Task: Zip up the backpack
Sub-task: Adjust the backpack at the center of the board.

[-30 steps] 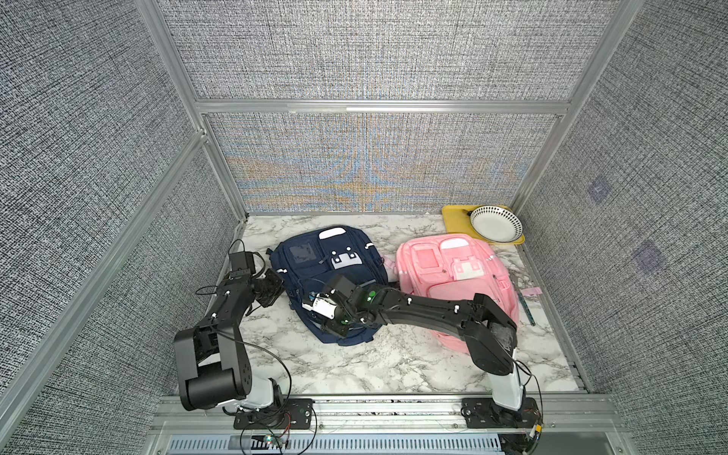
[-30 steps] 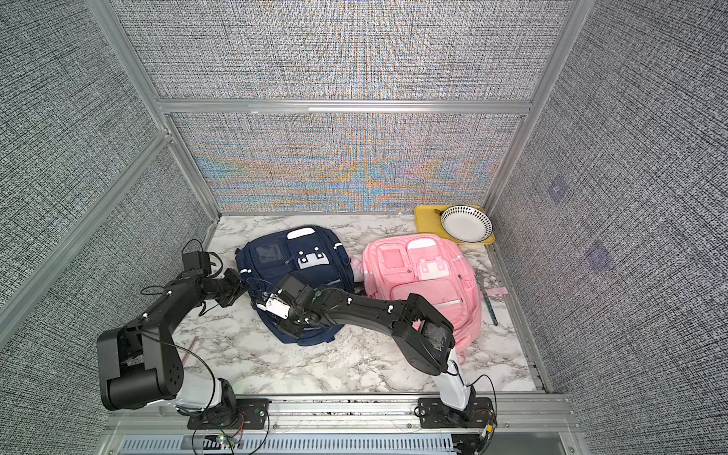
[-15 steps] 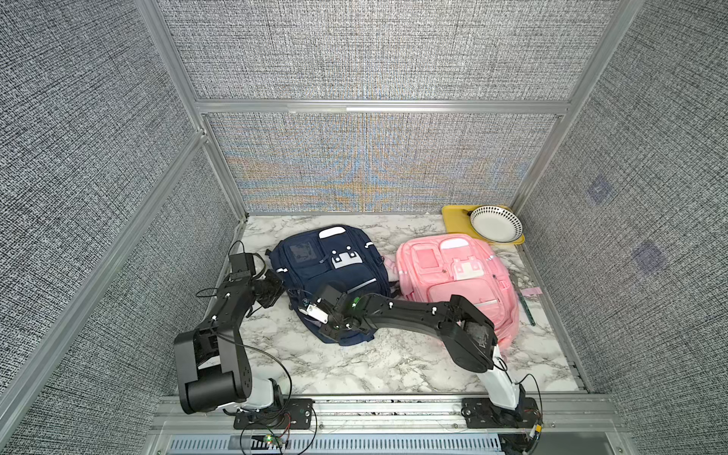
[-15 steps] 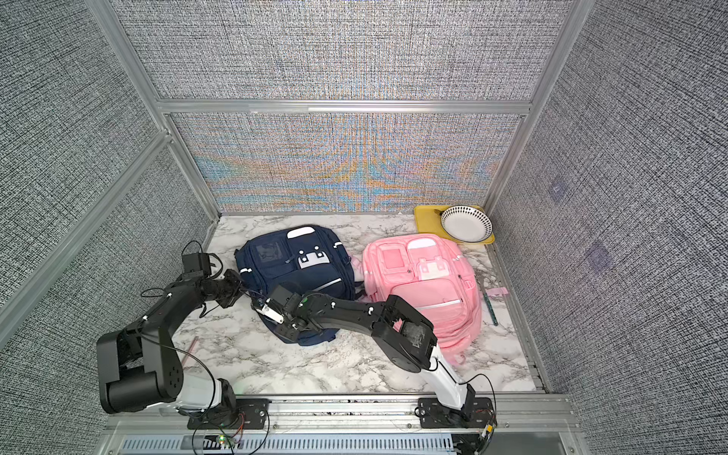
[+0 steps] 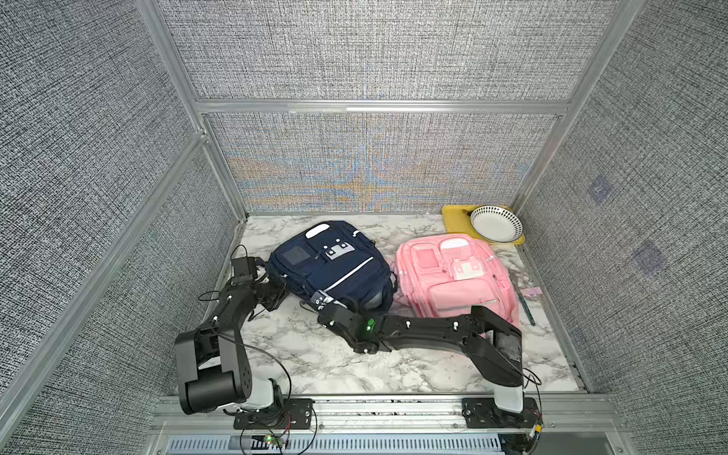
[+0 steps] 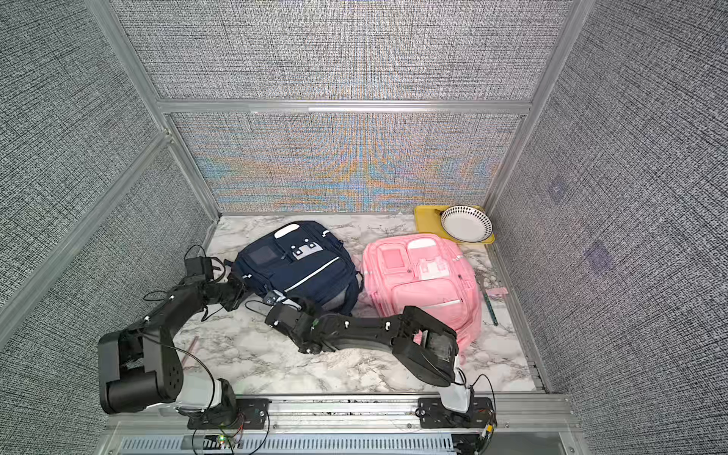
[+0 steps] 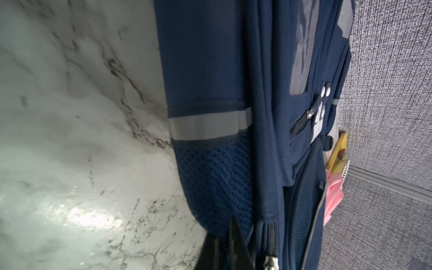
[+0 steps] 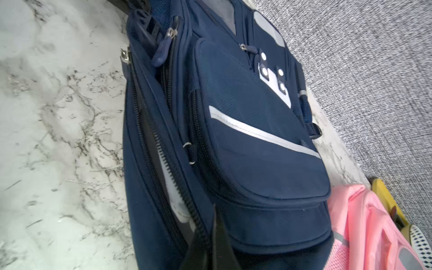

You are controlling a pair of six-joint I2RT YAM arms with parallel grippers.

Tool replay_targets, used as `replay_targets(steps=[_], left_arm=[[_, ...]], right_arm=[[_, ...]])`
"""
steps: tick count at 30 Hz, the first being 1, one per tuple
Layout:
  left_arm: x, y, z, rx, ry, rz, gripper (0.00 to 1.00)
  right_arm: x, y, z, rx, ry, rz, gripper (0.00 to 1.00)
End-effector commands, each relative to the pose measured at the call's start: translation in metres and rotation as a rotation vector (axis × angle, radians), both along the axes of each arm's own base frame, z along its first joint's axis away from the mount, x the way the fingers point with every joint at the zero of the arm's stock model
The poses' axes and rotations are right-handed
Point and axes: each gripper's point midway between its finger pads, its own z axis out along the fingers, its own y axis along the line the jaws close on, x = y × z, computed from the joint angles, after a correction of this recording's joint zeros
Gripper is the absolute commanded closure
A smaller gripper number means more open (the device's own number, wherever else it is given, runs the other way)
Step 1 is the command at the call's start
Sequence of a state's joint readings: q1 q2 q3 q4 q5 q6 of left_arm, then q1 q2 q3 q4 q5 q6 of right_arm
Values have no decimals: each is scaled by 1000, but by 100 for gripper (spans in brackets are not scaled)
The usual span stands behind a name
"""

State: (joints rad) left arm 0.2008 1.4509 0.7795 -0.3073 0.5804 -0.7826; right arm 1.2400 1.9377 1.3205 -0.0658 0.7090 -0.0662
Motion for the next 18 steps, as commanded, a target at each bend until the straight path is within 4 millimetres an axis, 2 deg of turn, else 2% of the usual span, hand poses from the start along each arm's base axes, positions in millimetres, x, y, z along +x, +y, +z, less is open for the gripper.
replay_targets(steps=[1,3,9,15,18], left_arm=[[8,-4,5,-46,-40,2,100],[10,-6,6,-67,-51,4,100],[9,-7,6,-65,-44,-11,100],[7,-6,6,-73,-48,7,100],[9,-10,6,-104,-53,2,100]], right_arm=[[22,-15,50,201,-231,-173,100],[25,-23,43,185,-261,-198,100],[38,-17,13,43,-163,-182,100],[39,-61,51,220,-374,-358,100],[43,-60,52,253,-411,-365,100]])
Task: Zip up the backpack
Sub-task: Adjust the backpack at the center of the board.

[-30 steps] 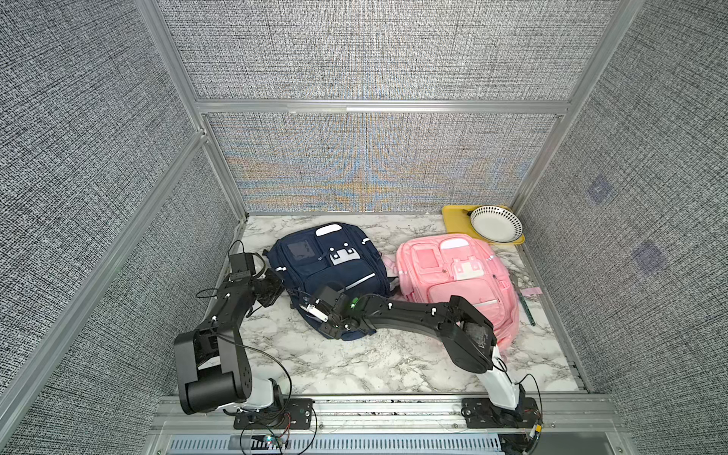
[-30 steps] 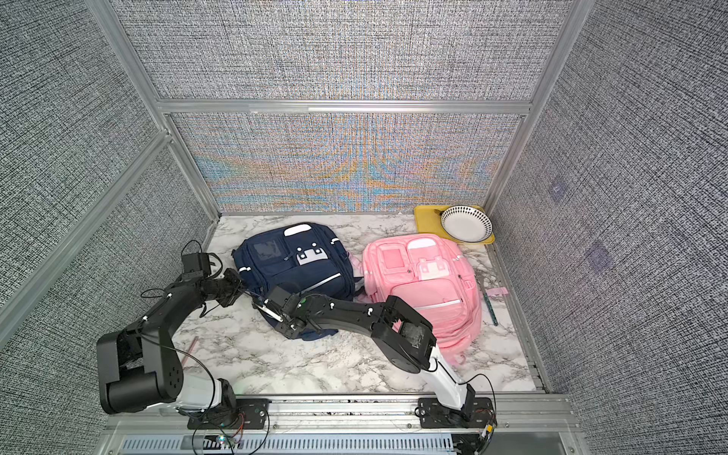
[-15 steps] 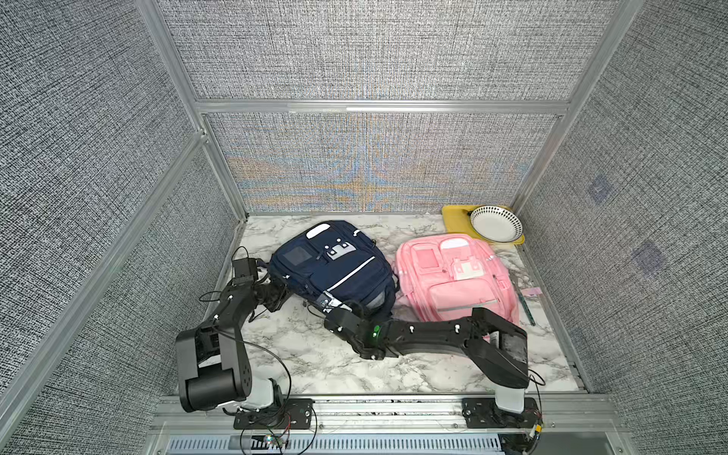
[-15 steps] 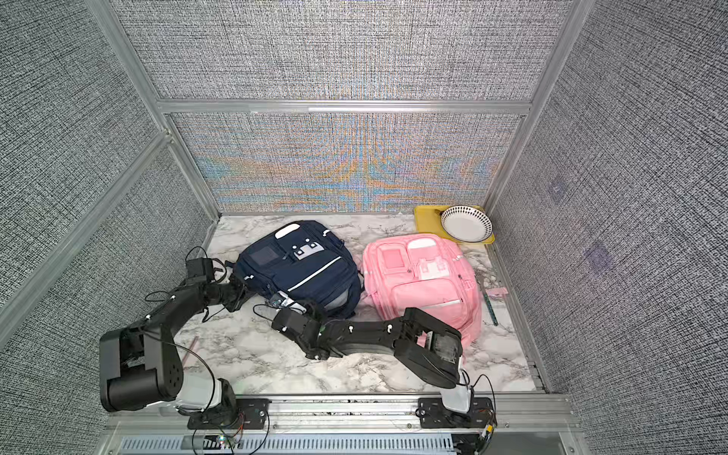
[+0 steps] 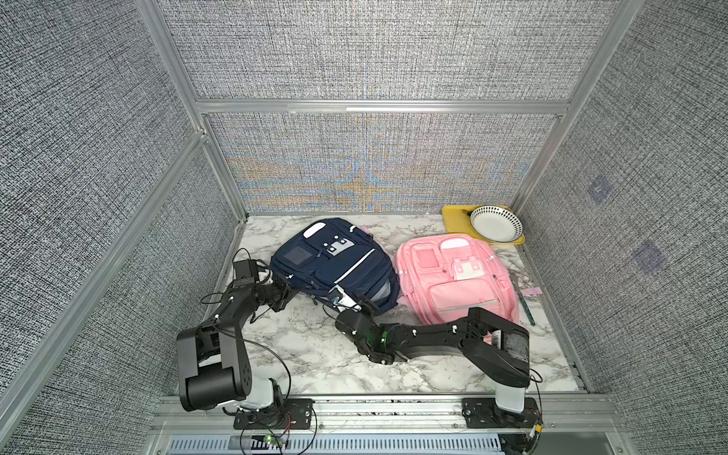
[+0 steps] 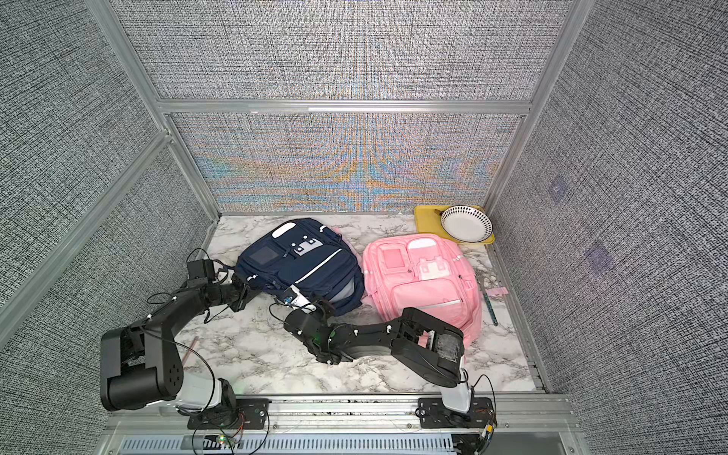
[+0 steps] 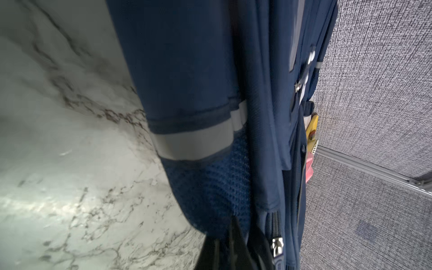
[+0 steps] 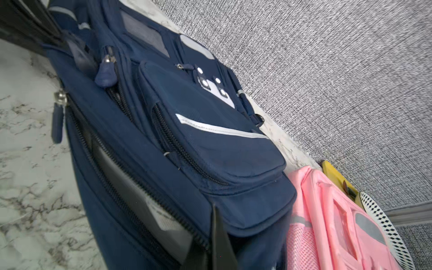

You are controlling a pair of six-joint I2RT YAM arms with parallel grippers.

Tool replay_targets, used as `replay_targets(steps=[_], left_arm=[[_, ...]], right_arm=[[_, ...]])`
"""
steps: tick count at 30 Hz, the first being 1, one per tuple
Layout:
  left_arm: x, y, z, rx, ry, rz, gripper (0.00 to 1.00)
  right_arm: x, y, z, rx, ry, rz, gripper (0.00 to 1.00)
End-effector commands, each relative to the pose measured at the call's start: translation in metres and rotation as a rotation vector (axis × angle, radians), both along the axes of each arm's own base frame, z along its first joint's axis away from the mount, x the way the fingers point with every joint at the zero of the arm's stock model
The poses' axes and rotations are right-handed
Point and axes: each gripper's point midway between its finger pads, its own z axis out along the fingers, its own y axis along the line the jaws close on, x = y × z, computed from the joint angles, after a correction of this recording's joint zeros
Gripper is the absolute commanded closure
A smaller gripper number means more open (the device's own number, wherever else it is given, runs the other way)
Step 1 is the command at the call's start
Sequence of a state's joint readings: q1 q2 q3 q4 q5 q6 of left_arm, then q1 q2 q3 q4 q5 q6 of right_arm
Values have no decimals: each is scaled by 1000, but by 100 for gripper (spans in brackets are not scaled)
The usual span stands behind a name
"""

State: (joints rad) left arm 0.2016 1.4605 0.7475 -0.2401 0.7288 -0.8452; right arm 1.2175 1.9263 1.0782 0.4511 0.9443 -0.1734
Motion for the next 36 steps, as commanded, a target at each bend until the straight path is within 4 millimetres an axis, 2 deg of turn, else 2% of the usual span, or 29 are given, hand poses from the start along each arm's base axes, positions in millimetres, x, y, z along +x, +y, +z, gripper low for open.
replay_targets(steps=[1,3,7,9,12,16,20,22,23,26,28,30,32,33,36], left_arm=[[10,10,-1,41,-33,36,100],[9,10,0,39,-36,35,100],[5,11,3,65,-39,29,100],[5,12,3,66,-39,33,100],[7,11,3,53,-43,43,100],[10,8,3,13,-52,56,100],[10,8,5,6,-59,69,100],[10,8,6,5,-65,72,100],[9,8,7,6,-70,71,100],[8,9,8,21,-70,63,100],[7,9,10,27,-76,57,100],[7,7,12,26,-83,46,100],[6,7,14,31,-85,41,100],[6,7,14,34,-85,39,100],[4,7,14,40,-81,35,100]], right_arm=[[17,-20,38,143,-152,-181,100],[18,-7,30,123,-108,-141,100],[13,12,14,65,40,-46,83],[6,13,8,73,117,-20,80],[-5,1,1,97,144,-27,79],[-14,-32,3,102,-18,-147,79],[-13,-42,1,166,-35,-235,79],[-14,-36,6,218,1,-231,68],[-16,-33,11,234,13,-224,66],[-26,-15,38,316,82,-112,56],[-33,-4,61,374,132,-12,55],[-35,8,77,411,199,108,53],[-27,20,84,449,296,226,51],[-16,24,85,474,360,260,51],[5,51,72,492,614,408,54]])
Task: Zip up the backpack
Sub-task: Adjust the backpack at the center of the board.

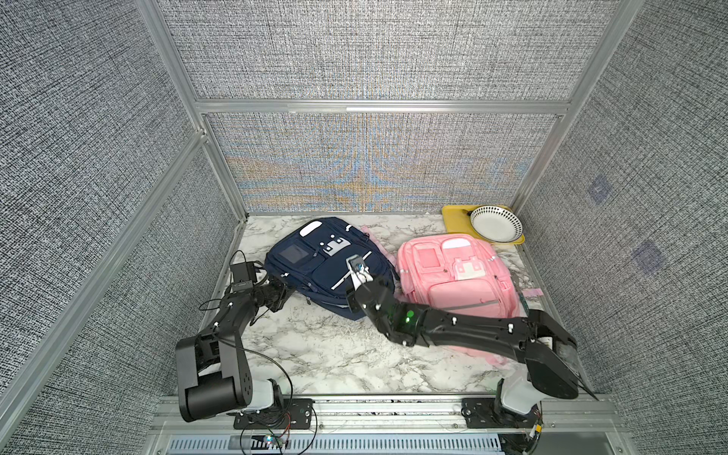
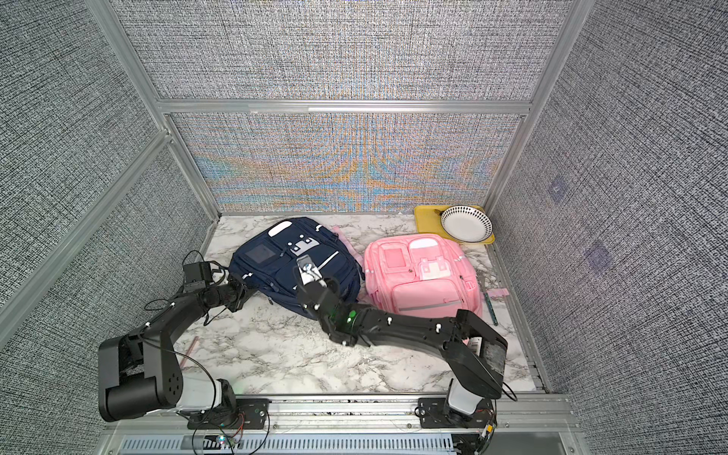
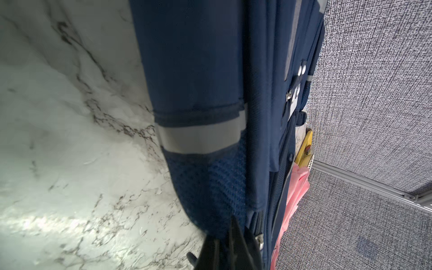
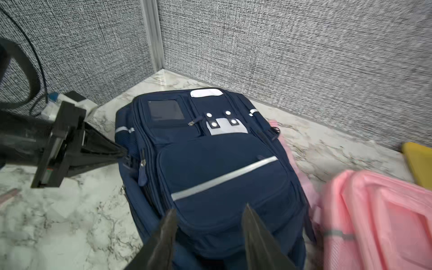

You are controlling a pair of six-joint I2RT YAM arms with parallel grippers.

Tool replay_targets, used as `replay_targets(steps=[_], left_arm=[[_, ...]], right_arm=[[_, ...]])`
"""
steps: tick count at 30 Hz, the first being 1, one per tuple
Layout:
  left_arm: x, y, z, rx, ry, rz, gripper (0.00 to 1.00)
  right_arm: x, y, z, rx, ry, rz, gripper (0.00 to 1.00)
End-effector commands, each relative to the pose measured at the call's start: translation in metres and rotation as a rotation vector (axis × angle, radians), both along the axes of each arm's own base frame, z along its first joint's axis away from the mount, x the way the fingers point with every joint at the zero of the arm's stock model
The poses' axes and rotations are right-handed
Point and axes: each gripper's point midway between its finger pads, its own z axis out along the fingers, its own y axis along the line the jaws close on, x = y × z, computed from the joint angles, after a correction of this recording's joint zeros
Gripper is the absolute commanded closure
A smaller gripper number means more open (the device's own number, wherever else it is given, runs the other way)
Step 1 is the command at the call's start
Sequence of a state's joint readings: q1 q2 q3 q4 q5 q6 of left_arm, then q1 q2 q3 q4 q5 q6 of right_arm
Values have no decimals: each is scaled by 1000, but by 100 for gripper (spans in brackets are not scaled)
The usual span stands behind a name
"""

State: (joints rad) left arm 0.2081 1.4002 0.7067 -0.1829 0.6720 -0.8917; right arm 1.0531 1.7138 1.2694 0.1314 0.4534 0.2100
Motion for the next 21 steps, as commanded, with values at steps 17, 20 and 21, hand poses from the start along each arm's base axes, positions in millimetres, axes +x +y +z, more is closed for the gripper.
replay_targets(steps=[17,20,21], left_arm=[[-15,3,6,85,35,-46,68],[-13,4,-11,79,70,-42,67],[-11,6,-16,84,81,-38,65]], right_arm=[[-35,98,-97,-7,608,598,52],[-36,101,-105,-1,651,607,50],[-36,103,-108,-2,666,604,50]])
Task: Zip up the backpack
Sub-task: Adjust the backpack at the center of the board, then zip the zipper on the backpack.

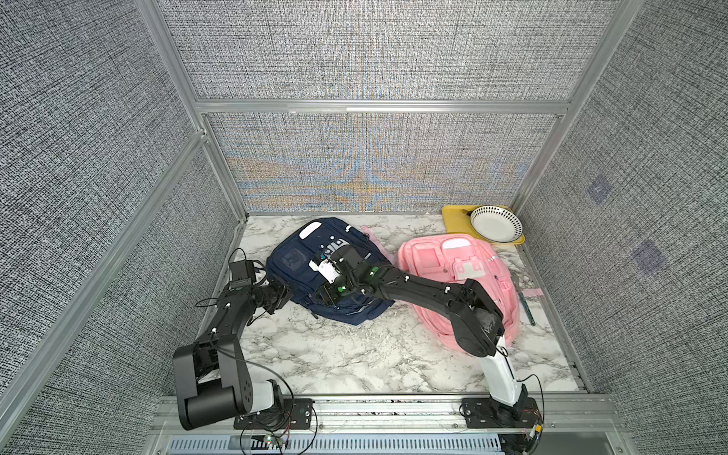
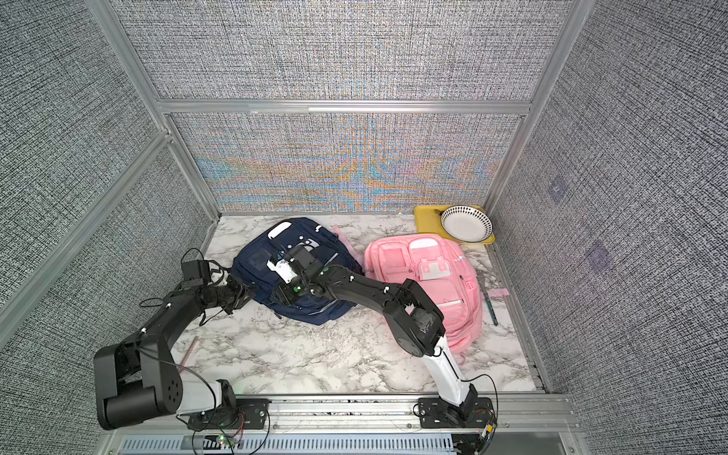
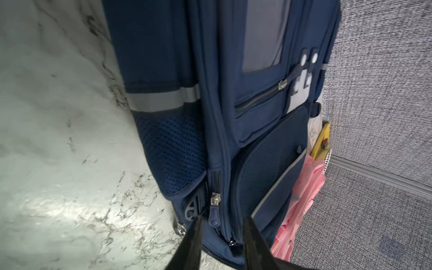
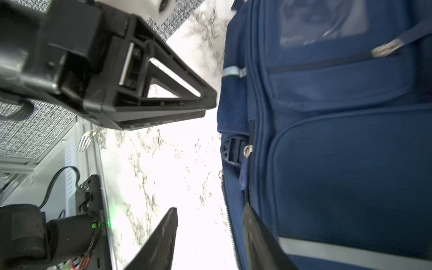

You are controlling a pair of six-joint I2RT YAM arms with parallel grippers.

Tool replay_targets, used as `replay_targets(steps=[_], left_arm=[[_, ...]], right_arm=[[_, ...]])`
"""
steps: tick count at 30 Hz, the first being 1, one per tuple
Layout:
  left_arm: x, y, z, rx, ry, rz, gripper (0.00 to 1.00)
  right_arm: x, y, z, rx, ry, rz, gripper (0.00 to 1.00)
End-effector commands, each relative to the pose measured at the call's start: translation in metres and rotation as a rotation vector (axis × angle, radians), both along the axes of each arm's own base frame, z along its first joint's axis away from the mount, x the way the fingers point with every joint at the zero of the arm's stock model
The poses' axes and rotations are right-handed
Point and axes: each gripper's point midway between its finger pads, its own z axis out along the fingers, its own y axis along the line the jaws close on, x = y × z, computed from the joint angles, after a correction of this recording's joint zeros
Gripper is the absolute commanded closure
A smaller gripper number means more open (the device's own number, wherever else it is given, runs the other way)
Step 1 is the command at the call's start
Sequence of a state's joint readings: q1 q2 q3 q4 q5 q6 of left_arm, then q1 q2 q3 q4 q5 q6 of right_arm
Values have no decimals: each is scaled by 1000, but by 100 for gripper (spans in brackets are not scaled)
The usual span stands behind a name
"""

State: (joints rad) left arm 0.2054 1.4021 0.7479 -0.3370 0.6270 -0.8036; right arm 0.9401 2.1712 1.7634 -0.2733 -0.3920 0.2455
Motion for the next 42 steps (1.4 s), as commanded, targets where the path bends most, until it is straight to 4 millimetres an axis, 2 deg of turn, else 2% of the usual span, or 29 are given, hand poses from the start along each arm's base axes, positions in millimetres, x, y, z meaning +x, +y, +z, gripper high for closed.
replay_targets(steps=[1,5,8,13,18,32,39,42], left_arm=[[5,4,-14,22,12,-2,64],[15,8,-22,32,14,7,61],[21,13,-24,57,12,14,55],[29,17,-30,73,17,25,51],[34,20,-39,82,28,30,50],[40,18,-48,59,21,25,49],[41,15,-50,42,17,16,50],[39,14,-54,36,22,14,50]], right_arm=[[-8,2,-5,-7,75,18,50],[-3,-1,-20,-67,81,-14,50],[0,-1,-22,-85,66,-23,50],[0,6,-35,-141,67,-22,50],[4,6,-50,-197,81,-40,50],[18,5,-72,-266,84,-92,51],[25,9,-83,-262,99,-114,56],[33,10,-81,-242,90,-131,58]])
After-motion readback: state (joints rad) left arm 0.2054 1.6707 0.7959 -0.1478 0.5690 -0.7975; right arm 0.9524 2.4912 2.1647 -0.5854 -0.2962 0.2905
